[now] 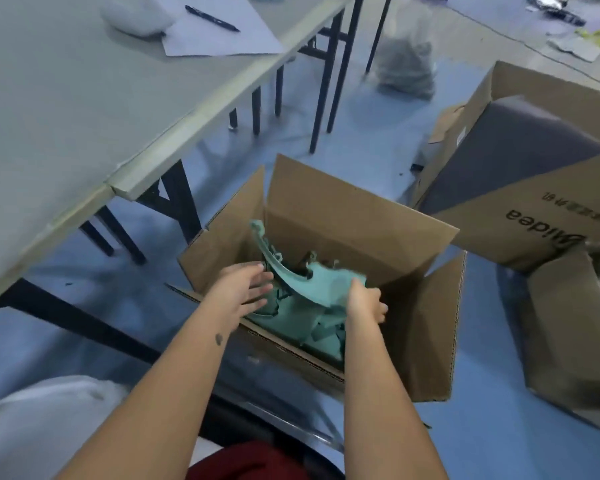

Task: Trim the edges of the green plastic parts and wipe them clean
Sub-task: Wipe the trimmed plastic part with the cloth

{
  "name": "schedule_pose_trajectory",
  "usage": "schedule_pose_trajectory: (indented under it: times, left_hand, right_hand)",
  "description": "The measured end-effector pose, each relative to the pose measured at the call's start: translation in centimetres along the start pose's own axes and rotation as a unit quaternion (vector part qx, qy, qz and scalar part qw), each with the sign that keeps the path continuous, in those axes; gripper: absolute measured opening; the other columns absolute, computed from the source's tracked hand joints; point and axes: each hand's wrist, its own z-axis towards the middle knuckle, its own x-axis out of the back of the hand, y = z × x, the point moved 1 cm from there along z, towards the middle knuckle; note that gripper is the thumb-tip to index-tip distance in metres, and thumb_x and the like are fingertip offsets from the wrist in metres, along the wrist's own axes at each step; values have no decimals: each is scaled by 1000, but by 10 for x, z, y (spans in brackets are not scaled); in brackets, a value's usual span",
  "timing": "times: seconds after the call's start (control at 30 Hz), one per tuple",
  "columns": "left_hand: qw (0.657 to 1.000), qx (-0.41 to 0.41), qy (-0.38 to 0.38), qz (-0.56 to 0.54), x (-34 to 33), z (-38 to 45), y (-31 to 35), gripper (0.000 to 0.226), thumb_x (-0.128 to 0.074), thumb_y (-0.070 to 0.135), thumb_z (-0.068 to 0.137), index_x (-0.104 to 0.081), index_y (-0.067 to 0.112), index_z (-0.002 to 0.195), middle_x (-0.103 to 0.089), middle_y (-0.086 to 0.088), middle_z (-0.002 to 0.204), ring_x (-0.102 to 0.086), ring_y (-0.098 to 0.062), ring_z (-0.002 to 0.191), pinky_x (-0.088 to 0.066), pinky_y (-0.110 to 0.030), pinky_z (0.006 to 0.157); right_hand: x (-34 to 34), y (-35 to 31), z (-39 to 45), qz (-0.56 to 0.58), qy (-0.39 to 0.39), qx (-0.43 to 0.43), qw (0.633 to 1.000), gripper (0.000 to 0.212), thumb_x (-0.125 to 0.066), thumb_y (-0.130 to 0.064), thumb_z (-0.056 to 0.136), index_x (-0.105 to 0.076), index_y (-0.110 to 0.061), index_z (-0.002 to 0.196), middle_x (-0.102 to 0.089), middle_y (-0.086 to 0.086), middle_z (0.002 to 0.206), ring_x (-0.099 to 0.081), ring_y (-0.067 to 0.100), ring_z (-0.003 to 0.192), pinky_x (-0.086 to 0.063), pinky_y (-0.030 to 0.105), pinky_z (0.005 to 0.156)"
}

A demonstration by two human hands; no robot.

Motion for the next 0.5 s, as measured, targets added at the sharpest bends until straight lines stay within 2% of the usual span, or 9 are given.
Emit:
schedule_pose_trajectory:
  times: [0.03, 0.1, 0.2, 0.27, 0.33, 0.37, 0.43, 0.47, 0.5]
  left_hand:
    - [1000, 4, 2, 10, 1, 0, 1, 9, -52, 19, 100, -60, 17, 99, -72, -2, 86, -67, -17, 80, -50, -31, 66]
    - [1000, 14, -5, -3, 1, -3, 6, 12, -48, 21, 101, -60, 19, 101, -72, -1, 86, -66, -15, 80, -47, -31, 67]
    - [998, 11, -34, -47, -4, -11, 20, 17, -43, 22, 101, -60, 19, 103, -73, -1, 89, -66, -16, 81, -47, -32, 69]
    - [997, -22, -45, -50, -7, -19, 38, 19, -42, 21, 101, -61, 17, 104, -74, -1, 87, -67, -16, 79, -49, -32, 69]
    - [996, -77, -39, -35, -4, -29, 63, 20, -43, 19, 100, -62, 16, 104, -73, 1, 79, -65, -15, 72, -50, -29, 64]
    - [992, -118, -31, -21, 1, -37, 77, 21, -43, 18, 100, -64, 15, 102, -71, 2, 73, -64, -13, 68, -50, -27, 61]
    - [974, -225, 3, 27, 19, -54, 107, 22, -44, 12, 98, -66, 13, 95, -68, 0, 70, -63, -5, 59, -49, -21, 54]
    - [951, -295, 29, 88, 32, -65, 123, 23, -45, 8, 97, -68, 9, 95, -67, -3, 76, -64, -2, 61, -48, -19, 55]
    - [927, -343, 60, 141, 47, -75, 136, 23, -46, 5, 96, -69, 5, 99, -67, -8, 86, -66, -4, 73, -49, -20, 63]
  right_hand:
    - [-1, 3, -1, -67, 27, -10, 997, 51, -47, -40, 95, -43, -13, 138, -38, 14, 142, -39, 34, 127, -34, 45, 104]
    - [-9, 3, -10, -91, 35, 9, 995, 51, -47, -38, 94, -40, -19, 141, -31, 12, 145, -32, 33, 130, -28, 47, 110]
    - [-30, -14, -33, -8, -6, 87, 996, 34, -46, -30, 95, -54, -25, 128, -49, 6, 135, -46, 30, 121, -38, 47, 106]
    - [-47, -36, -65, 91, -63, 174, 979, 21, -45, -22, 95, -61, -25, 109, -63, 1, 117, -57, 23, 106, -48, 39, 94]
    - [-60, -67, -111, 164, -93, 268, 945, 17, -47, -17, 95, -62, -24, 96, -66, -4, 99, -59, 18, 95, -48, 27, 77]
    - [-68, -82, -137, 179, -103, 316, 926, 17, -47, -16, 94, -61, -24, 91, -65, -4, 95, -60, 18, 92, -47, 27, 74]
    - [-83, -109, -190, 191, -135, 408, 883, 17, -46, -19, 92, -60, -28, 87, -64, -1, 94, -61, 18, 88, -50, 33, 75]
    - [-92, -119, -216, 187, -147, 451, 860, 17, -46, -20, 92, -60, -27, 87, -63, 0, 95, -60, 17, 88, -51, 36, 76]
    - [-100, -127, -243, 183, -156, 490, 838, 16, -46, -18, 91, -60, -24, 89, -62, 1, 95, -59, 18, 89, -49, 38, 79]
